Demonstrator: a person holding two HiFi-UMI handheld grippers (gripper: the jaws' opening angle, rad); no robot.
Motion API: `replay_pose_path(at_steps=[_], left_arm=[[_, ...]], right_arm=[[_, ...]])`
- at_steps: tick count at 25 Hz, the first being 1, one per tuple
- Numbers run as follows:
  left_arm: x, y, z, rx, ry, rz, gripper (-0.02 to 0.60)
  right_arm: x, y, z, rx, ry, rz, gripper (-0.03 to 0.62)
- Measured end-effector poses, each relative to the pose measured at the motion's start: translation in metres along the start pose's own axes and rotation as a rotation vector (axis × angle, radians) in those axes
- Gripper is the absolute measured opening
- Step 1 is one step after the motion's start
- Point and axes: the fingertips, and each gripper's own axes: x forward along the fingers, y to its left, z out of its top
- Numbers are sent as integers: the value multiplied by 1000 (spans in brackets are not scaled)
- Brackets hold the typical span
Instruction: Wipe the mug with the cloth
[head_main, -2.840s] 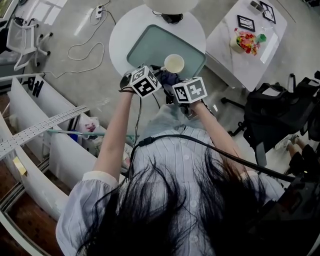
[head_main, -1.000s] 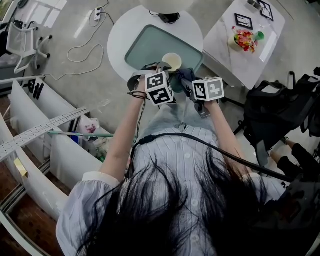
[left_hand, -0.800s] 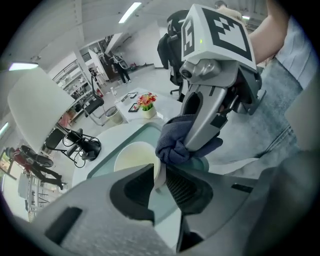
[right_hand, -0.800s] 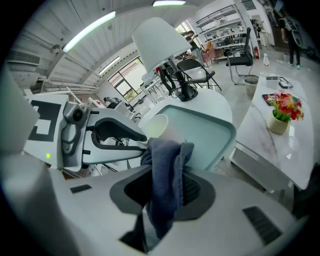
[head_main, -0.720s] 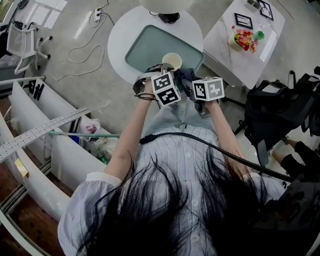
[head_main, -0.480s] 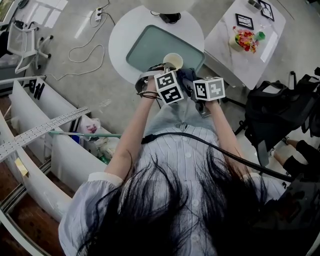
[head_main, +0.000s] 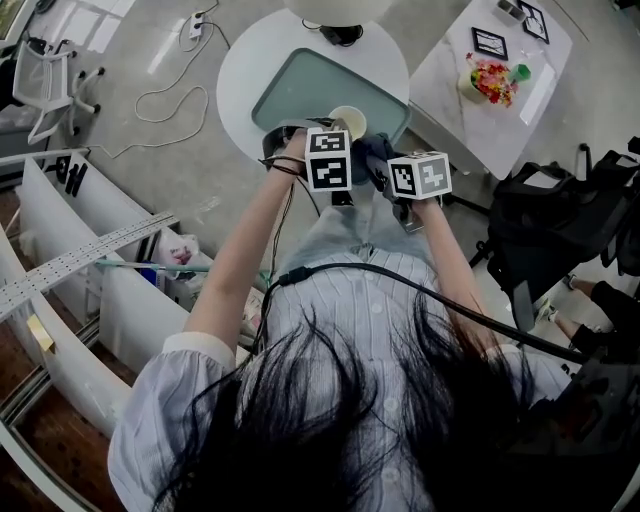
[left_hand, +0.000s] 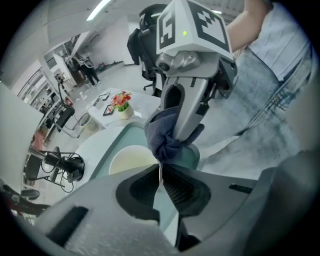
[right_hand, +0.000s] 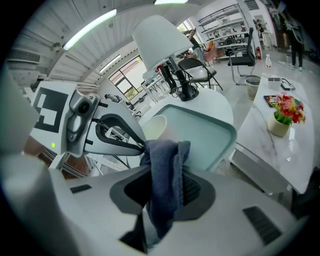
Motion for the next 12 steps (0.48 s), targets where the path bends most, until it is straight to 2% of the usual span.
replay_pose_path(at_steps=[6, 12], left_arm=[[-5, -9, -16, 237, 43, -97, 37], [-8, -14, -27, 433, 73, -140, 37]], right_arm=[[1, 1, 0, -39, 22, -1, 94], [2, -1, 3, -72, 44, -8, 94]])
